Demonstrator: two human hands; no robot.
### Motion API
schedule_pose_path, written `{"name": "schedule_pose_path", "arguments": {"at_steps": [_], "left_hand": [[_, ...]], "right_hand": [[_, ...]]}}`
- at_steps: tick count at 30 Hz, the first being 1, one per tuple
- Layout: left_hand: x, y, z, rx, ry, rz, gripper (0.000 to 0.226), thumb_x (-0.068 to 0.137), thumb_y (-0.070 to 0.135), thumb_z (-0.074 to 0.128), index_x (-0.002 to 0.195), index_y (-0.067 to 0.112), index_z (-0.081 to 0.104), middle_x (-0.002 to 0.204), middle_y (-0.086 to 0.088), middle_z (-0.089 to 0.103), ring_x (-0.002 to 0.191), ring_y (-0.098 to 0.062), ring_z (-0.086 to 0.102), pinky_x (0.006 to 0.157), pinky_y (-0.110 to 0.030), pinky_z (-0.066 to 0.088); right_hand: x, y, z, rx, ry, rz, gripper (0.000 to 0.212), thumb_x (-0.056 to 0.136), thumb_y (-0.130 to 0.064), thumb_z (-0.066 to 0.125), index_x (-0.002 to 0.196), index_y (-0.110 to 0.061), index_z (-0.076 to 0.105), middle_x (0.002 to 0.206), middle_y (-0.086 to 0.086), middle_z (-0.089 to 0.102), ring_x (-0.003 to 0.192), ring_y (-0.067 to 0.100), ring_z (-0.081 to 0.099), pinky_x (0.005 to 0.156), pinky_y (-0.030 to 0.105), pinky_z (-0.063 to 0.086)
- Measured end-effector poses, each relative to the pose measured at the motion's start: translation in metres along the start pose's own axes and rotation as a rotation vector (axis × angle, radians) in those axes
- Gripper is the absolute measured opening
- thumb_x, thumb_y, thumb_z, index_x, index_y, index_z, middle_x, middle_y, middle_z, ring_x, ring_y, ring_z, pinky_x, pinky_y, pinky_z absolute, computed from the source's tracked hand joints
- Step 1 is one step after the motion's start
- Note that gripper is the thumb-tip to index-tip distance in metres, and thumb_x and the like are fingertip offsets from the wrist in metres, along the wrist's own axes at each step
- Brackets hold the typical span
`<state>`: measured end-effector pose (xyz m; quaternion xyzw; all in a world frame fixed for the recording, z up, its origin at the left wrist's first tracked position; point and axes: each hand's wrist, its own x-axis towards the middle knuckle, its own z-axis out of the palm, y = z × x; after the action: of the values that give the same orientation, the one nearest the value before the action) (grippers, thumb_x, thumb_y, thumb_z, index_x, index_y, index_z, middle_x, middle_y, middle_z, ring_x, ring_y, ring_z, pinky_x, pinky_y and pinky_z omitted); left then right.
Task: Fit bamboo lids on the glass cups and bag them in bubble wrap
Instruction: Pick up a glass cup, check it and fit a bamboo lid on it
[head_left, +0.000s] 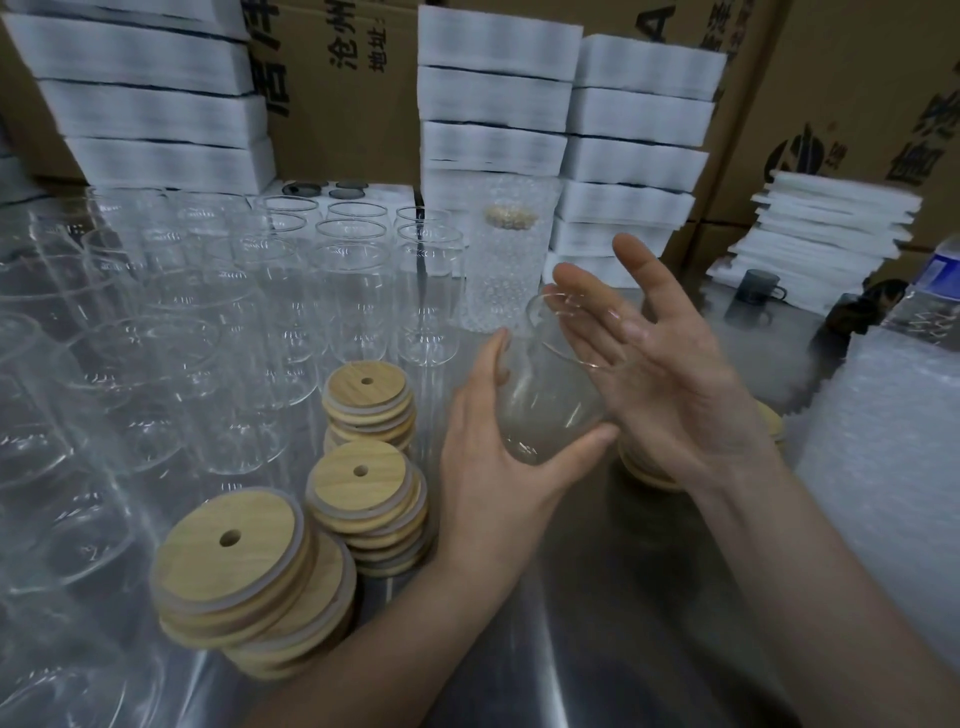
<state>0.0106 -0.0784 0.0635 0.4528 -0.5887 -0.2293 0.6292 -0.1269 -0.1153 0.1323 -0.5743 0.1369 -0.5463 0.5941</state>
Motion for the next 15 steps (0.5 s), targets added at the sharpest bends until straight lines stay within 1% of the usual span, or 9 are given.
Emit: {"name": "schedule_pose_path", "arguments": {"at_steps": [1, 3, 4, 6, 9, 12, 13, 15], "left_hand": [[-0.001, 0.0, 0.001, -0.01, -0.004, -0.017, 0.09, 0.058, 0.07, 0.071, 0.135, 0.058, 0.027, 0.135, 0.014, 0.05, 0.124, 0.008, 0.046, 0.101, -0.021, 0.042], [-0.001, 0.001, 0.002, -0.02, -0.011, -0.039, 0.09, 0.059, 0.07, 0.071, 0.135, 0.058, 0.026, 0.135, 0.013, 0.051, 0.122, 0.008, 0.047, 0.101, -0.029, 0.047], [-0.001, 0.001, 0.002, -0.018, -0.016, -0.046, 0.09, 0.059, 0.069, 0.071, 0.135, 0.058, 0.025, 0.135, 0.013, 0.051, 0.121, 0.006, 0.048, 0.1, -0.033, 0.048], [-0.001, 0.0, 0.002, -0.002, -0.029, -0.051, 0.091, 0.06, 0.066, 0.074, 0.136, 0.058, 0.025, 0.133, 0.012, 0.051, 0.12, 0.004, 0.048, 0.101, -0.036, 0.047], [0.002, -0.001, 0.001, 0.045, -0.049, -0.032, 0.095, 0.064, 0.059, 0.077, 0.142, 0.049, 0.025, 0.132, 0.013, 0.048, 0.123, 0.001, 0.045, 0.105, -0.032, 0.043], [0.001, -0.001, 0.001, 0.057, -0.062, -0.026, 0.094, 0.062, 0.066, 0.071, 0.141, 0.052, 0.022, 0.129, 0.014, 0.048, 0.121, 0.001, 0.045, 0.102, -0.031, 0.044], [0.0, -0.001, 0.001, 0.041, -0.059, -0.038, 0.092, 0.061, 0.068, 0.069, 0.139, 0.055, 0.022, 0.127, 0.013, 0.049, 0.12, 0.0, 0.047, 0.1, -0.031, 0.046], [0.0, 0.001, 0.003, -0.029, -0.048, -0.103, 0.086, 0.06, 0.07, 0.067, 0.134, 0.057, 0.026, 0.121, 0.014, 0.054, 0.113, 0.0, 0.054, 0.093, -0.032, 0.051]], "right_hand": [[0.0, 0.0, 0.001, -0.035, -0.004, -0.01, 0.059, 0.088, -0.004, 0.058, 0.143, -0.017, 0.038, 0.135, 0.017, 0.058, 0.135, 0.031, 0.048, 0.112, 0.033, 0.038], [0.0, 0.002, 0.003, -0.099, 0.017, -0.017, 0.071, 0.081, -0.007, 0.069, 0.144, -0.018, 0.037, 0.135, 0.017, 0.058, 0.135, 0.031, 0.048, 0.112, 0.033, 0.038], [0.0, 0.003, 0.004, -0.135, 0.039, -0.02, 0.073, 0.078, -0.008, 0.072, 0.143, -0.019, 0.039, 0.133, 0.015, 0.06, 0.133, 0.03, 0.05, 0.111, 0.033, 0.039], [-0.001, 0.006, 0.007, -0.211, 0.088, -0.047, 0.073, 0.074, -0.011, 0.073, 0.14, -0.02, 0.043, 0.127, 0.011, 0.063, 0.128, 0.03, 0.055, 0.106, 0.033, 0.044], [-0.002, 0.011, 0.013, -0.333, 0.146, -0.117, 0.072, 0.073, -0.016, 0.076, 0.138, -0.02, 0.045, 0.12, 0.006, 0.065, 0.122, 0.027, 0.059, 0.101, 0.034, 0.048], [-0.004, 0.016, 0.02, -0.404, 0.189, -0.181, 0.069, 0.076, -0.024, 0.076, 0.137, -0.02, 0.045, 0.12, 0.003, 0.064, 0.119, 0.023, 0.061, 0.1, 0.03, 0.048], [-0.004, 0.017, 0.021, -0.415, 0.195, -0.186, 0.069, 0.075, -0.029, 0.077, 0.136, -0.022, 0.045, 0.122, 0.003, 0.063, 0.12, 0.021, 0.06, 0.1, 0.029, 0.048], [-0.004, 0.017, 0.022, -0.405, 0.199, -0.165, 0.075, 0.073, -0.045, 0.08, 0.136, -0.026, 0.044, 0.127, 0.003, 0.06, 0.124, 0.02, 0.058, 0.1, 0.027, 0.047]]}}
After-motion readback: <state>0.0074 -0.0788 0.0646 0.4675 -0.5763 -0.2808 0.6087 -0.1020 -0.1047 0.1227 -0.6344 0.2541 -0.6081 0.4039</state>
